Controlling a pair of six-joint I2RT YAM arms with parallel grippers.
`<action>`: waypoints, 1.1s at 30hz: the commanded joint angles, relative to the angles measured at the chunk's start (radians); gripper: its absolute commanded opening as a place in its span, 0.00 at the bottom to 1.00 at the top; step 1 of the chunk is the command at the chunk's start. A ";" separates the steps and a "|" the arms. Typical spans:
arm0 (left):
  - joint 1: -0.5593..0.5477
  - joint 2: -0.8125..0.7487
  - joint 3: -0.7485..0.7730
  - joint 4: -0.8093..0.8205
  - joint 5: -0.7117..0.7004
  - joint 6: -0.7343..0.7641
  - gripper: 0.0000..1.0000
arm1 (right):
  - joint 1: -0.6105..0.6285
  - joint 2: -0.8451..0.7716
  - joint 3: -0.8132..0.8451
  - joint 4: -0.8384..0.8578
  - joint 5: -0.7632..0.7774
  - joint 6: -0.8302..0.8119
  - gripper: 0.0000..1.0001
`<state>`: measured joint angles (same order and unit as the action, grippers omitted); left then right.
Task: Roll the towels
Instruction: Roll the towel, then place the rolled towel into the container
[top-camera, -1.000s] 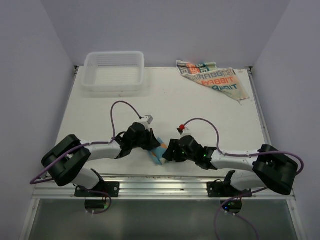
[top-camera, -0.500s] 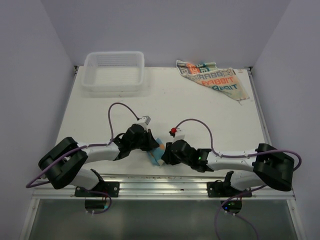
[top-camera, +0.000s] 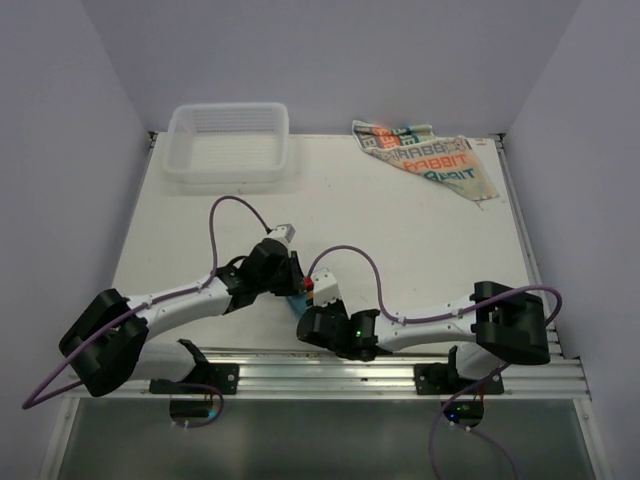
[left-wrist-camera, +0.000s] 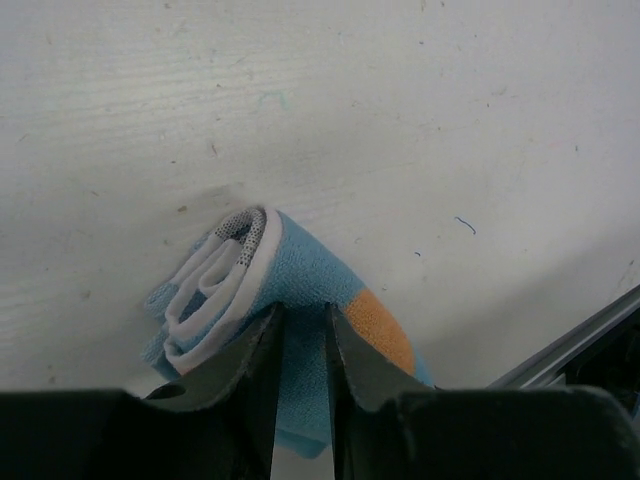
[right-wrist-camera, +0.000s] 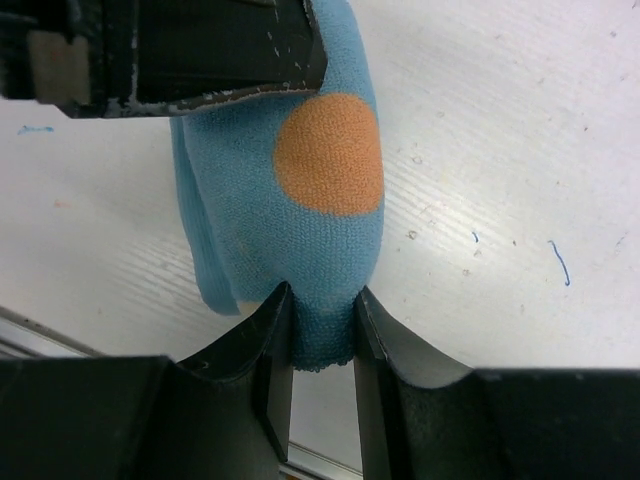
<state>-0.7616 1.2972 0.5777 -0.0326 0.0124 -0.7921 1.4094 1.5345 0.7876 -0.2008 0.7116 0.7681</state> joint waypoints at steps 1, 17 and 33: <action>0.019 -0.044 0.036 -0.124 -0.081 0.028 0.28 | 0.036 0.056 0.084 -0.115 0.149 -0.016 0.20; 0.038 -0.197 0.109 -0.371 -0.108 -0.004 0.64 | 0.169 0.266 0.291 -0.268 0.311 -0.015 0.21; 0.035 -0.302 0.016 -0.454 0.011 -0.062 0.82 | 0.235 0.475 0.559 -0.523 0.439 0.108 0.22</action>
<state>-0.7288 1.0344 0.6109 -0.4488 -0.0109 -0.8242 1.6314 1.9850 1.2919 -0.6426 1.0832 0.7979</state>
